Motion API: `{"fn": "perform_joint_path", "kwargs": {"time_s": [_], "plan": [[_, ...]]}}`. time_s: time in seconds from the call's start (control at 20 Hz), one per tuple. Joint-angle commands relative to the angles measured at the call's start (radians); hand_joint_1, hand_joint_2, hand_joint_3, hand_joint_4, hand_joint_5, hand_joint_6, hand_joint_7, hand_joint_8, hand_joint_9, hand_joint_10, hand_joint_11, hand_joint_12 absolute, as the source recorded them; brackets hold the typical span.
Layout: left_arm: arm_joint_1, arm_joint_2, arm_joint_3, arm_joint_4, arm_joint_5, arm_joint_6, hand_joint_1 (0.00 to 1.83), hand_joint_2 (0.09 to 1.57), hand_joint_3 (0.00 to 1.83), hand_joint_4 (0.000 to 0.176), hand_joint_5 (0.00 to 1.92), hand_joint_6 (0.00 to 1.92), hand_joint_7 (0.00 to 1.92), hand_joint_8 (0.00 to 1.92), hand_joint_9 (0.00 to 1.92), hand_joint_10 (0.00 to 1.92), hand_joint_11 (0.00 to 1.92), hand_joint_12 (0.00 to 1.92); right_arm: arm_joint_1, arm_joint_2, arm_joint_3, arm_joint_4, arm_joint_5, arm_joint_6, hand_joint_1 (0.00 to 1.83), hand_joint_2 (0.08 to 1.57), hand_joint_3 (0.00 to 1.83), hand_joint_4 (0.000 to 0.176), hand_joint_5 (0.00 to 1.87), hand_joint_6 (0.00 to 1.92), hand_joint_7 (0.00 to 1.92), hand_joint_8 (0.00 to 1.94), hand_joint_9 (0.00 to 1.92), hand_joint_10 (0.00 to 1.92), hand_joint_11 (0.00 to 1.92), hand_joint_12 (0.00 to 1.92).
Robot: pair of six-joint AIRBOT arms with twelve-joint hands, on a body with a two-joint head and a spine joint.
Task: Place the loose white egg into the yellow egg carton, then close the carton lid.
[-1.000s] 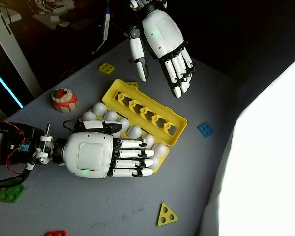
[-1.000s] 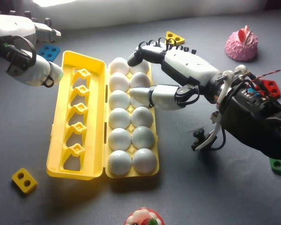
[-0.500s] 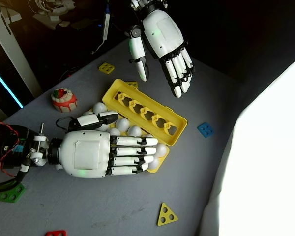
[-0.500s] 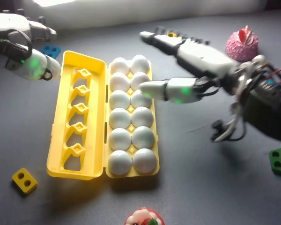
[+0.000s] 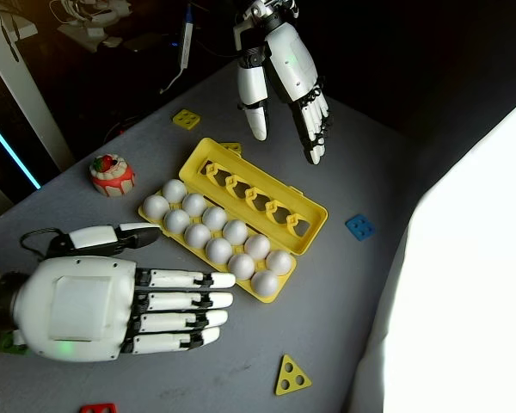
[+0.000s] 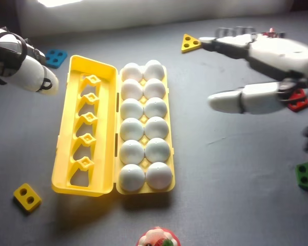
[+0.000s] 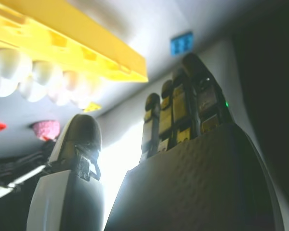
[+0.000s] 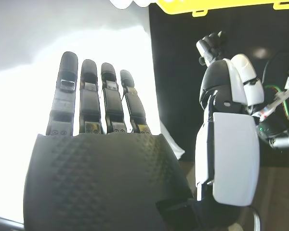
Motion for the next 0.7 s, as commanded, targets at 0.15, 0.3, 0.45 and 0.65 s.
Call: {"fn": "perform_joint_path", "kwargs": {"time_s": [0.15, 0.3, 0.45, 0.65], "plan": [[0.029, -0.017, 0.005, 0.041, 0.035, -0.155, 0.42, 1.36, 0.00, 0.017, 0.34, 0.03, 0.30, 0.01, 0.30, 0.02, 0.00, 1.05, 0.021, 0.115, -0.065, -0.098, 0.063, 0.006, 0.41, 1.10, 0.00, 0.000, 0.13, 0.02, 0.18, 0.00, 0.05, 0.30, 0.00, 0.73], [0.061, -0.022, 0.008, 0.041, 0.035, -0.247, 0.42, 1.35, 0.00, 0.016, 0.45, 0.03, 0.50, 0.03, 0.46, 0.06, 0.00, 1.28, 0.055, 0.181, -0.088, -0.142, -0.005, 0.006, 0.36, 1.11, 0.01, 0.000, 0.11, 0.01, 0.17, 0.00, 0.04, 0.30, 0.00, 0.69], [0.083, -0.032, 0.023, 0.041, 0.035, -0.284, 0.44, 1.35, 0.00, 0.016, 0.47, 0.02, 0.56, 0.04, 0.48, 0.07, 0.00, 1.35, 0.067, 0.221, -0.092, -0.178, -0.051, 0.006, 0.35, 1.12, 0.00, 0.000, 0.11, 0.01, 0.17, 0.00, 0.03, 0.30, 0.00, 0.61], [0.123, -0.041, 0.037, 0.041, 0.035, -0.353, 0.43, 1.35, 0.00, 0.018, 0.46, 0.01, 0.56, 0.03, 0.49, 0.08, 0.00, 1.36, 0.078, 0.232, -0.096, -0.163, -0.056, 0.006, 0.38, 1.12, 0.00, 0.000, 0.10, 0.00, 0.17, 0.00, 0.03, 0.30, 0.00, 0.60]]}}
